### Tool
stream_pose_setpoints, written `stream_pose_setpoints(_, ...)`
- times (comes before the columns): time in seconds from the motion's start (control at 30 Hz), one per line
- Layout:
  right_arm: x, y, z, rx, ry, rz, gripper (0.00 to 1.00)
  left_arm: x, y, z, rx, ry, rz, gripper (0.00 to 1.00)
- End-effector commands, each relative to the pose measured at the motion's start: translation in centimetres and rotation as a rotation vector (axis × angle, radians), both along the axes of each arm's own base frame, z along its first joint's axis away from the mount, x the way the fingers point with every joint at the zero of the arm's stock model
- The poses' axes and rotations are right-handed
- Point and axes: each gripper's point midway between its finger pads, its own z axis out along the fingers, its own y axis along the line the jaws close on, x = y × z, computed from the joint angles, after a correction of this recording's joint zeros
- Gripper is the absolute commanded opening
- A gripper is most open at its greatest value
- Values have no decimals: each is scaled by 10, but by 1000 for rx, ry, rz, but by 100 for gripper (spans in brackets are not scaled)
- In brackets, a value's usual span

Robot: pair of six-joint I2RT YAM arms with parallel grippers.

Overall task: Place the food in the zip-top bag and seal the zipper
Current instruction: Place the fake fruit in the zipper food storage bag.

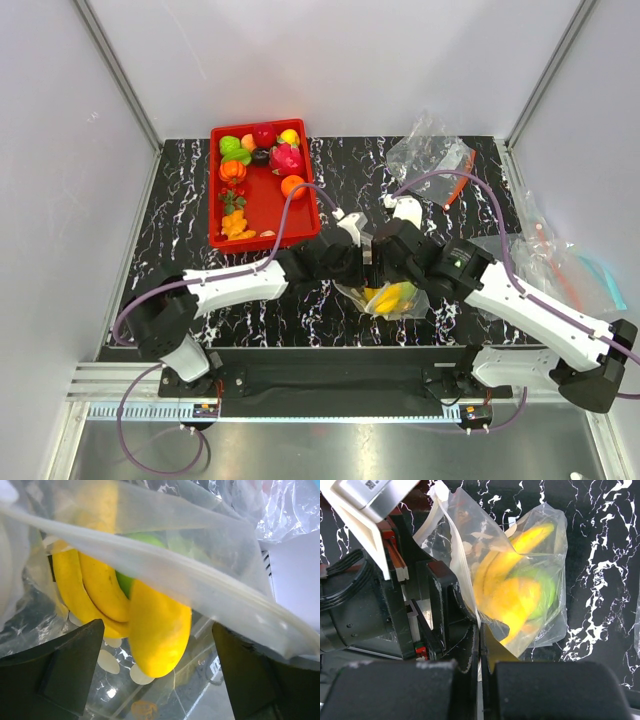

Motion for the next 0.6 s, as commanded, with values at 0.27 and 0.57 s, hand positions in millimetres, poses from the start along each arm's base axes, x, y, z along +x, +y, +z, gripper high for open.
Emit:
stream_pose_setpoints(0.27, 10, -7, 17, 64, -91, -87, 0, 25, 60, 71, -8, -191, 6, 97)
stream_pose_setpoints(0.57, 13, -5, 13, 36, -86, -83, 0, 58, 126, 89, 32, -276, 76, 97)
